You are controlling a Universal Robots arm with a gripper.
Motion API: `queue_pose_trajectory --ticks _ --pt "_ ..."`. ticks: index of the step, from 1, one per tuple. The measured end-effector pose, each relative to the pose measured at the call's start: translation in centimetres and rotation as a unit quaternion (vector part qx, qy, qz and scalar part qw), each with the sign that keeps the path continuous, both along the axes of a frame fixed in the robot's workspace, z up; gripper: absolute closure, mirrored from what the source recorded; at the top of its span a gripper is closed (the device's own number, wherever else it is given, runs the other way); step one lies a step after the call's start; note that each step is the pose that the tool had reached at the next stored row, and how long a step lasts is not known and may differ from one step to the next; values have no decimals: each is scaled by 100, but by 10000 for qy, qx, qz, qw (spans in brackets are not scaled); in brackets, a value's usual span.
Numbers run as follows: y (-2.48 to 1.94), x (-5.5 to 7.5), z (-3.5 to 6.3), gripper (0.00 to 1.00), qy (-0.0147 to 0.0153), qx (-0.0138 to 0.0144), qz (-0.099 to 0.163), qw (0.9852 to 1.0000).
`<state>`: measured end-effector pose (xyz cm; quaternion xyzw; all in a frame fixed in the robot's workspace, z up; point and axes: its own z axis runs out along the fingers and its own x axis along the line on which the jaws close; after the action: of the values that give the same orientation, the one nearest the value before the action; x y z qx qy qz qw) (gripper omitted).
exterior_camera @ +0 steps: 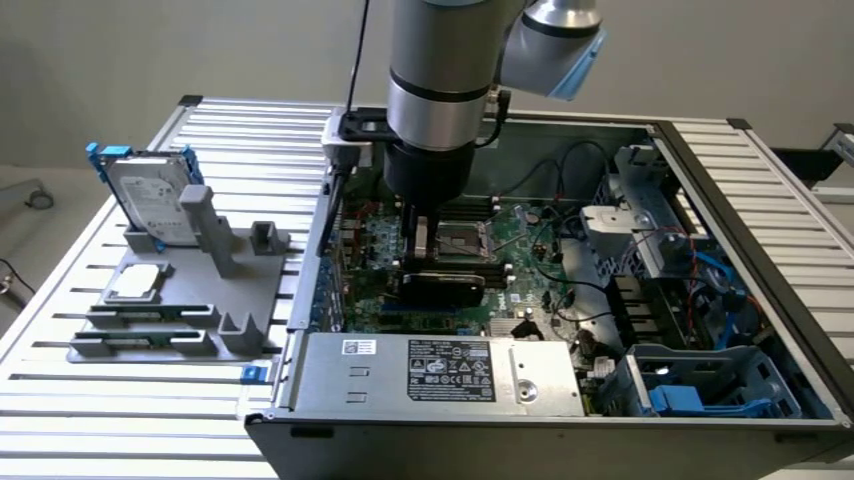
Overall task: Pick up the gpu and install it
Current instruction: 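Press down on the gpu until it lock into place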
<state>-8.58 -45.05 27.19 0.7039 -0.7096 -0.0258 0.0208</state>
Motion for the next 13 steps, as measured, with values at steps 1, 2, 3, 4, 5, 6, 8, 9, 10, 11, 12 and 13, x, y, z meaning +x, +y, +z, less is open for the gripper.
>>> queue_pose_trajectory --ticks 1,2,3,4,5,6,8,9,10,11,12,13 --pt "1 0 -1 89 0 0 0 10000" --pt "1 0 -2 89 1 -2 0 10000" --pt "1 -1 -2 89 1 -2 0 10000" --pt "2 -1 -3 89 1 -2 0 10000" --pt "2 -4 -5 89 1 -1 0 10000" --pt "2 -7 -6 89 0 -1 0 10000" --pt "2 -13 -12 89 0 0 1 10000" --pt "2 -17 -14 89 1 -1 2 10000" --pt "2 -22 -17 89 1 -1 2 10000" --pt "2 -27 -21 89 0 -1 3 10000" --pt "2 -32 -24 89 1 -2 4 10000" --pt "2 -37 -28 89 0 -2 4 10000"
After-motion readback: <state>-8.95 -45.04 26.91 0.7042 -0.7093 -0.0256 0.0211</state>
